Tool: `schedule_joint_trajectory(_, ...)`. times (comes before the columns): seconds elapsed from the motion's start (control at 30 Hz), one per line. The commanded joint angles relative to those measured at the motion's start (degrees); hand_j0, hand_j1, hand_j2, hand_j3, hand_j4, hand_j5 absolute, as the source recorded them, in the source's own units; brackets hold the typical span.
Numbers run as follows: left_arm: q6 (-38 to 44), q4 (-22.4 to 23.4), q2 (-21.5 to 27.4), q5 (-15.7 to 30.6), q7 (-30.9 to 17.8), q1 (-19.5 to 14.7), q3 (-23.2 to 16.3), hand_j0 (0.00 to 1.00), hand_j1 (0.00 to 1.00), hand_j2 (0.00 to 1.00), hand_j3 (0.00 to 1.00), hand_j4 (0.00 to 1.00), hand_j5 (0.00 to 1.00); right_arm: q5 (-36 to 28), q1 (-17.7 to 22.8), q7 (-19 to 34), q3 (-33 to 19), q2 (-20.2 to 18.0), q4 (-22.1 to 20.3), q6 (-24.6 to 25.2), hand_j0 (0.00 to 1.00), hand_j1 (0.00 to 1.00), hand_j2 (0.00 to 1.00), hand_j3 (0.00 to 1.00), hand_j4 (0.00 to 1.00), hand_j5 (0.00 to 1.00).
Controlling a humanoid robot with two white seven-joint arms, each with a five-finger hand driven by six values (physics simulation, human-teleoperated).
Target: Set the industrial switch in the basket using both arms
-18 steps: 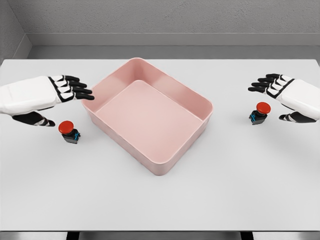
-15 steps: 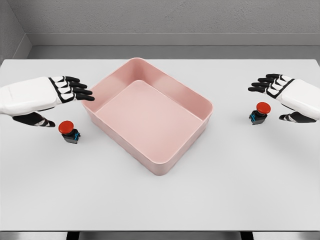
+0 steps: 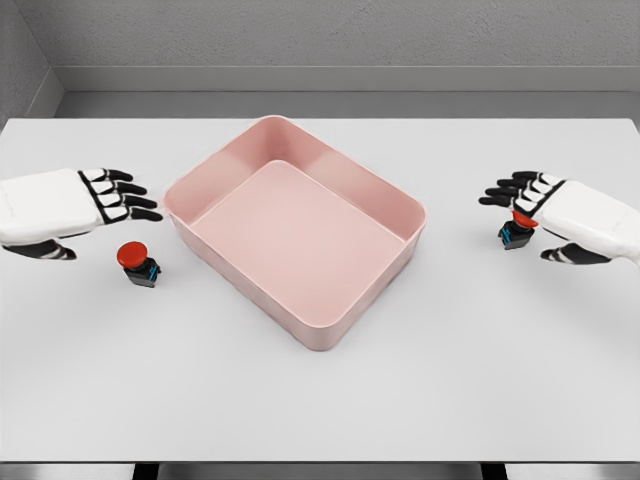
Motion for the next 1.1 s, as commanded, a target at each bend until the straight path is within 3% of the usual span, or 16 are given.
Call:
schedule_joint_trajectory(0.0,0.08,-0.05,1.10,-0.15,0.08,0.00,-1.08,0.92,0.92,0.92,0.92,0.92,0.92,-0.42,0.00,-0.08,0.95,0.33,-0.05,0.03,1.00,1.00,1.00,1.00,1.00,1.00)
schedule_joint_trajectory(0.27,0.08,-0.05,0.05,-2.87,0.08,0.00,-3.19,0.85,0.85,0.85,0.85,0.85,0.85,0.02,-2.11,1.41,0.95,2.27,0.56,0.03,1.00,1.00,1.00,1.00,1.00,1.00)
schedule_joint_trajectory(0.6,0.08,-0.05,-3.03,-4.19,-0.01,0.09,-3.63,0.85,0.85,0.85,0.85,0.85,0.85,-0.15,-4.13,9.32,1.30,1.74,1.53,0.03,1.00,1.00,1.00,1.00,1.00,1.00)
schedule_joint_trajectory(0.7,0.08,0.04,-3.56,-5.51,-0.01,0.09,-4.16,0.85,0.85,0.85,0.85,0.85,0.85,0.02,-7.03,10.55,4.11,2.00,4.78,0.03,1.00,1.00,1.00,1.00,1.00,1.00)
schedule_joint_trajectory(0.83,0.08,0.56,-4.00,-6.56,-0.01,0.09,-4.16,0.85,0.85,0.85,0.85,0.85,0.85,0.02,-9.84,10.64,7.01,2.71,5.75,0.03,1.00,1.00,1.00,1.00,1.00,1.00)
schedule_joint_trajectory(1.07,0.08,2.59,-5.05,-8.32,-0.01,0.00,-4.16,0.85,0.85,0.85,0.85,0.85,0.85,1.08,-14.94,12.66,11.85,6.75,11.90,0.03,1.00,1.00,1.00,1.00,1.00,1.00)
